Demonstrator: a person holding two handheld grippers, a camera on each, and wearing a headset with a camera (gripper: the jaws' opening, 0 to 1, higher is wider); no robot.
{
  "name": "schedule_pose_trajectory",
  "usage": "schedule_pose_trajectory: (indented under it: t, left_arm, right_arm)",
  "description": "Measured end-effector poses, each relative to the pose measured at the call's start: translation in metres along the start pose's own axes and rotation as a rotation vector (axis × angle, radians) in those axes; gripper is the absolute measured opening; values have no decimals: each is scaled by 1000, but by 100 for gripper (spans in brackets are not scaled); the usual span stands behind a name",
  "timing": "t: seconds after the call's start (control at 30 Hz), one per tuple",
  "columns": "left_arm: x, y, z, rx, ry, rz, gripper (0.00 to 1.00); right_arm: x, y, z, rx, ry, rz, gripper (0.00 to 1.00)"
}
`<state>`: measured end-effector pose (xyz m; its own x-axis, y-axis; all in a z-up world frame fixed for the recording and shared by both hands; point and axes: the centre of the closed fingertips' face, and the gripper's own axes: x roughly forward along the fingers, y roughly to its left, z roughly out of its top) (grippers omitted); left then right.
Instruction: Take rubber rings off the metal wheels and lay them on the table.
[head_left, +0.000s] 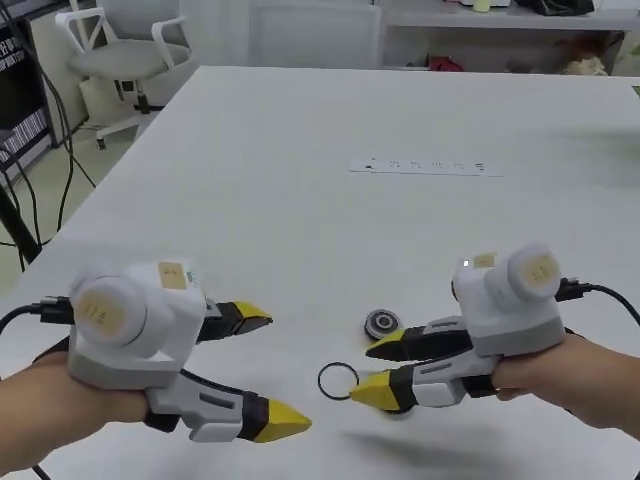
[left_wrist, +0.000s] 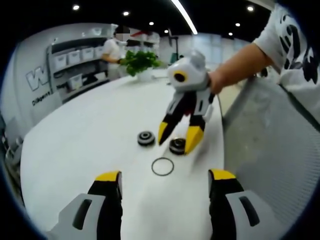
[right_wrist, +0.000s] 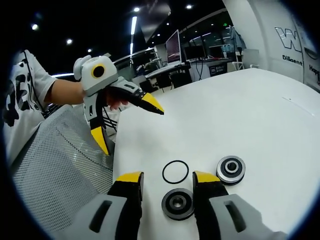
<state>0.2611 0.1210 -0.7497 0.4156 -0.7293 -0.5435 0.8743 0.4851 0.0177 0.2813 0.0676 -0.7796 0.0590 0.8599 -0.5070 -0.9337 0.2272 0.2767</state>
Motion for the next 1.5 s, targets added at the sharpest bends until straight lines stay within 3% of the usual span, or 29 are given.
schedule_pose_trajectory:
  t: [0.77,1.23,1.5]
  left_arm:
    - [28,-1,24,40,-9,-41,65]
    - [49,-8,29,56,2,-87,57]
    - [62,-14,26,62,17,-115,53]
  right_arm:
    - [-35,-13,-15,-23,-2,-52,36]
    - [-38,-15,-31,-48,29,-56,30]
    - [-36,-16,-39,-67,49,-53,26]
